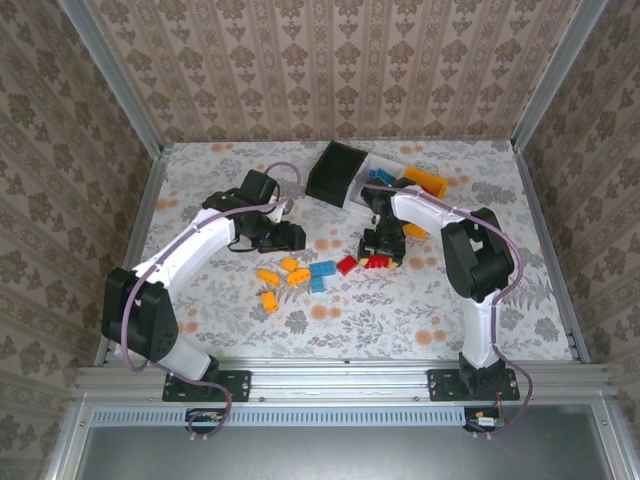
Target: Sort the legos into containers by color
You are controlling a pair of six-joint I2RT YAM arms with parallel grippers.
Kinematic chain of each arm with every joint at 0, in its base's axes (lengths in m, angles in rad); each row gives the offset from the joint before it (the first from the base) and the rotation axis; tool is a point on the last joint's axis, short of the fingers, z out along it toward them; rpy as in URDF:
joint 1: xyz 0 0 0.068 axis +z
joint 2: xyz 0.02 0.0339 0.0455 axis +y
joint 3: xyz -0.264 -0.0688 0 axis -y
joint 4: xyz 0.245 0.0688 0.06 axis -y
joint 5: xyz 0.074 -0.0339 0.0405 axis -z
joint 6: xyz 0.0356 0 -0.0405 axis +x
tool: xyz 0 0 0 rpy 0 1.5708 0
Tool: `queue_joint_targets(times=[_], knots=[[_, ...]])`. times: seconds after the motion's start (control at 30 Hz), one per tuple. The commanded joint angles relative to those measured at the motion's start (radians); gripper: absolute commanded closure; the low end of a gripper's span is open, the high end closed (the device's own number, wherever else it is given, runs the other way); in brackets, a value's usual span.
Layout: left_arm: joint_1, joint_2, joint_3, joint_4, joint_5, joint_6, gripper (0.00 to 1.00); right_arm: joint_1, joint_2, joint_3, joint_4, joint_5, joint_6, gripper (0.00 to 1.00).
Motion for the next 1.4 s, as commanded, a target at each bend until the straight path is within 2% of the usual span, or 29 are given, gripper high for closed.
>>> queue_joint_targets(times=[0.0, 0.27, 0.53, 0.73, 0.87, 1.1, 1.23, 1.37], knots=[[0.009, -0.002, 0.004, 0.013, 0.004, -0.018, 0.43, -0.035, -0.096, 0.029, -0.067, 0.033, -0.021, 0.4], [0.007, -0.008, 0.012, 0.003, -0.011, -0.024, 0.43, -0.192, -0.129, 0.163, -0.134, 0.051, -0.084, 0.39], [0.007, -0.069, -0.004, -0.059, -0.064, -0.023, 0.42, -0.31, 0.084, 0.472, -0.189, 0.058, -0.138, 0.39], [0.006, -0.123, -0.02, -0.113, -0.112, -0.028, 0.41, -0.332, 0.267, 0.692, -0.242, 0.055, -0.142, 0.3], [0.01, -0.14, -0.022, -0.146, -0.13, -0.026, 0.38, -0.336, 0.321, 0.788, -0.268, 0.055, -0.14, 0.24], [0.023, -0.142, -0.015, -0.151, -0.138, -0.017, 0.32, -0.355, 0.295, 0.877, -0.311, 0.068, -0.137, 0.22], [0.029, -0.111, -0.01, -0.124, -0.112, -0.017, 0.31, -0.342, 0.227, 0.852, -0.304, -0.001, -0.143, 0.22], [0.029, -0.071, 0.0, -0.089, -0.083, -0.021, 0.31, -0.282, 0.153, 0.757, -0.276, -0.087, -0.155, 0.22]])
